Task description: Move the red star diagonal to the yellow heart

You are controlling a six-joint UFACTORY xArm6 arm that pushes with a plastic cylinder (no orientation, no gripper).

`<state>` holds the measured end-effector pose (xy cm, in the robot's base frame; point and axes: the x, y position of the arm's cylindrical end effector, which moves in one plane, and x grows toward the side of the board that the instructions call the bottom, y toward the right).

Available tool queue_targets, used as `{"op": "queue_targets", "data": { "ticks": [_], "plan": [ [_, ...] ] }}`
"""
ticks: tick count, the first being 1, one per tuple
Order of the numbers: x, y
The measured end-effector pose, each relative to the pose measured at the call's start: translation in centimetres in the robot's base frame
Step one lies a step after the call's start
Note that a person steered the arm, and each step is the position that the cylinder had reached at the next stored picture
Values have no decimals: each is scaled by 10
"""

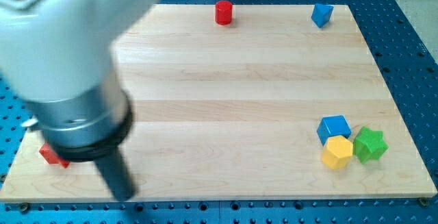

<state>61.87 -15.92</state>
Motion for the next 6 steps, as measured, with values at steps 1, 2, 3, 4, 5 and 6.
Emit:
{"op": "queue_targets", "data": {
  "ticks": [1, 2, 3, 4, 5, 6],
  "plan": [
    [-1, -102],
    [-20, -145],
    [-68, -115],
    [-96, -19],
    [-97, -5],
    [-87, -57]
  ]
}}
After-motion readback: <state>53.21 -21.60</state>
